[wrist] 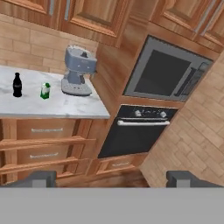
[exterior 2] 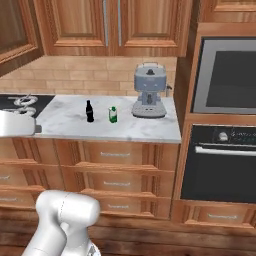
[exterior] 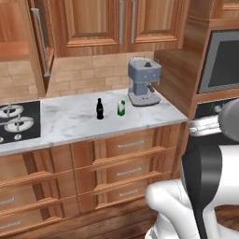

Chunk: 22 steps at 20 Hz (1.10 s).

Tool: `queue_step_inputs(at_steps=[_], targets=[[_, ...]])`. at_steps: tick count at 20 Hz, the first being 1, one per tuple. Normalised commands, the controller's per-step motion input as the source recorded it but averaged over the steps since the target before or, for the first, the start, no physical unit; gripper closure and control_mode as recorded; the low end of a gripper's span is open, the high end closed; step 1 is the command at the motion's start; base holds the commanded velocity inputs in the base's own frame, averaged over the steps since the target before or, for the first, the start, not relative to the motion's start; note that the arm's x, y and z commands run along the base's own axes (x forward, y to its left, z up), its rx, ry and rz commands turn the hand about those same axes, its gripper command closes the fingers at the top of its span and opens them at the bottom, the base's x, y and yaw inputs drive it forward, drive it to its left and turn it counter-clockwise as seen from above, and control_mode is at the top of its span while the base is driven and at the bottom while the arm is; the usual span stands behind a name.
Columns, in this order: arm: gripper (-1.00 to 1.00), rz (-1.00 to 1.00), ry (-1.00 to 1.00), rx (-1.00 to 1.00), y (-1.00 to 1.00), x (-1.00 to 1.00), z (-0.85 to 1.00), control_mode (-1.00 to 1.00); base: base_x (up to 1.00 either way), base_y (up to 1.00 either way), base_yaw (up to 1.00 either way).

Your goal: Sort all alcoholic drinks to one cabinet, and non-alcoholic drinks to the other.

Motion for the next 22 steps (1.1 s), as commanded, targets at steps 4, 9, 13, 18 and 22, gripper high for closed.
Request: queue_step_inputs(at_steps=[4, 9, 13, 18, 22], targets=[[-1.00, 0.00, 0.00, 0.00, 0.00, 0.00, 0.00, 1.00, 0.97, -0.01, 0.11], [-1.00, 0.00, 0.00, 0.00, 0.00, 0.00, 0.00, 1.00, 0.76, -0.23, 0.10], [-1.00, 0.00, 0.00, 0.00, 0.00, 0.00, 0.00, 1.00, 0.56, -0.56, 0.08], [-1.00, 0.00, 0.00, 0.00, 0.00, 0.00, 0.00, 1.00, 0.66, -0.26, 0.07], [-1.00, 0.00, 0.00, 0.00, 0.00, 0.00, 0.00, 1.00, 0.46, 0.05, 0.02]])
